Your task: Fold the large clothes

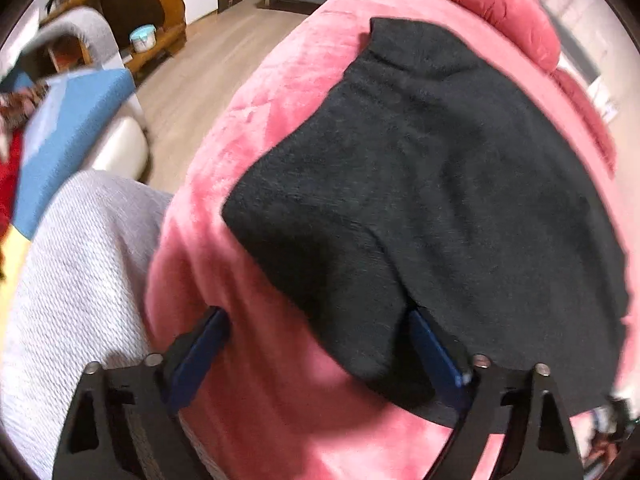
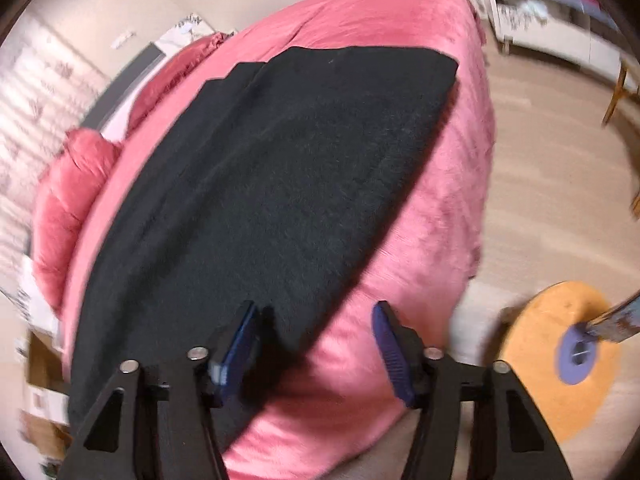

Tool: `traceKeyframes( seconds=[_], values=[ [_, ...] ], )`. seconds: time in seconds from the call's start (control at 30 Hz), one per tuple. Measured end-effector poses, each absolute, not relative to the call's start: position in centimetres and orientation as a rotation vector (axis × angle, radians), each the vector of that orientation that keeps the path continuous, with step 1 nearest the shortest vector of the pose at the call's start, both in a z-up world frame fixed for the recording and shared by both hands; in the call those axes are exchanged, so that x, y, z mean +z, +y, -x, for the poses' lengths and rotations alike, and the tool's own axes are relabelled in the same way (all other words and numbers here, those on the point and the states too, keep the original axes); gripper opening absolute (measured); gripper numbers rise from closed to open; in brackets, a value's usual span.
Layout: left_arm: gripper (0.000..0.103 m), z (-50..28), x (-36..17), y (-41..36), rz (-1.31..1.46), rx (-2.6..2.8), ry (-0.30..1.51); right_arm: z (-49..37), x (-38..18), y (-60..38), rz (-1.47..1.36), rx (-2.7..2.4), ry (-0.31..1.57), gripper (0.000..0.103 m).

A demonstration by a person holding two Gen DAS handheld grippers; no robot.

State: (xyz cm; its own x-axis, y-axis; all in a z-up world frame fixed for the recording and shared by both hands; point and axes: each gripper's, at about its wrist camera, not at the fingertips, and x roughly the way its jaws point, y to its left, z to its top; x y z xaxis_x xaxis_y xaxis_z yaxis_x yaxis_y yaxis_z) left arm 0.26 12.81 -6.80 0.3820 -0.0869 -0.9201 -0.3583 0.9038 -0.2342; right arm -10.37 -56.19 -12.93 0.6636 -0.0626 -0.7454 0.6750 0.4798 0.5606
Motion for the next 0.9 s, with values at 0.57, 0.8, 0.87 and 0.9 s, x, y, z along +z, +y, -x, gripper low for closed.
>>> traceKeyframes(
  seconds=[0.57, 0.8, 0.87, 0.9],
  values=[
    [0.086, 0.8, -7.5, 14.0, 0.659, 0.046, 1.097, 9.4, -13.9, -57.9, -1.019, -0.382, 0.730, 0.018],
    [0.010, 0.2, -5.2, 15.0, 0.705, -0.028, 1.087, 9.2, -10.8, -57.9, -1.021, -0.299, 0.650, 0.007],
    [0.009, 0.3, -3.7, 15.8, 0.788, -0.075, 1.048, 9.1, -9.4, -58.2, -1.075, -0.265, 0.605, 0.007],
    [0.008, 0.2, -2.8, 15.9, 0.808, -0.094, 1.028, 8.9, -8.6, -58.4, -1.099, -0.248, 0.581, 0.007]
  ],
)
